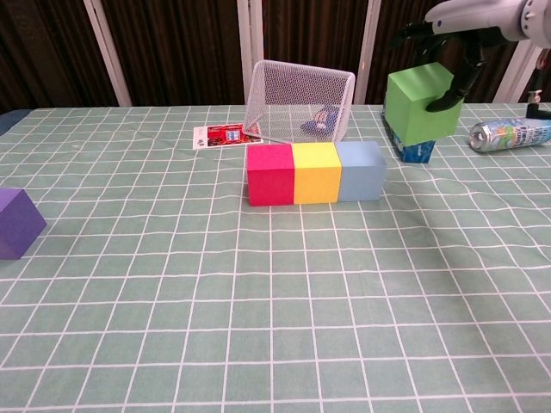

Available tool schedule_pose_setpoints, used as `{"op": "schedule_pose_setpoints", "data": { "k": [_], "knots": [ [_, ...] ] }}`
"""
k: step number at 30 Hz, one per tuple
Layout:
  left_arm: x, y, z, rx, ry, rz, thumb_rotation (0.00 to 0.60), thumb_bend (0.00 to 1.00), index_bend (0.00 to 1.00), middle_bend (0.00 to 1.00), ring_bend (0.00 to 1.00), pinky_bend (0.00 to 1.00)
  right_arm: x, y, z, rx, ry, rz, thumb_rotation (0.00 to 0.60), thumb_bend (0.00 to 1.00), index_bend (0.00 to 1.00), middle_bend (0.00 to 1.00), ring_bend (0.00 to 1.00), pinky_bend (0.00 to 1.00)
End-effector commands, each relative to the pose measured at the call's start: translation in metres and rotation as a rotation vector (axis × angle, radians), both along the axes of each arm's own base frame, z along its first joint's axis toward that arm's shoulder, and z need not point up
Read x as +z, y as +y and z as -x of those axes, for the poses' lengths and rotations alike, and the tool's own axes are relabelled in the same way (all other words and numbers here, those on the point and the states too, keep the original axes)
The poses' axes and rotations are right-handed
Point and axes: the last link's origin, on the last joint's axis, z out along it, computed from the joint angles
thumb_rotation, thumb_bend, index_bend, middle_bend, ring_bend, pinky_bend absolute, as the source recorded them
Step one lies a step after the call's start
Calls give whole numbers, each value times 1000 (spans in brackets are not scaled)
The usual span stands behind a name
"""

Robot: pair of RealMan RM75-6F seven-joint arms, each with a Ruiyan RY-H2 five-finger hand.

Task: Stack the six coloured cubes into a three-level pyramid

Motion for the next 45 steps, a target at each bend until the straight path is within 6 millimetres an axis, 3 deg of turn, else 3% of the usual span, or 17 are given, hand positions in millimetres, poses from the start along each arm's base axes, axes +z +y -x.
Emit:
{"op": "schedule_pose_setpoints", "data": {
  "k": [1,7,25,45],
  "knots": [
    [0,0,1,3,-1,1,600,87,0,0,0,0,-14,-11,-31,-69,-131,-14,600,299,0,397,257,0],
    [0,2,4,15,-6,8,600,88,0,0,0,0,-23,-15,-42,-65,-177,-8,600,299,0,397,257,0],
    [3,2,4,19,-20,6,600,88,0,0,0,0,-53,-14,-37,-87,-203,-28,600,300,0,397,257,0],
    [4,2,6,32,-33,11,600,88,0,0,0,0,-70,-18,-42,-123,-195,-12,600,299,0,397,257,0]
  ]
}}
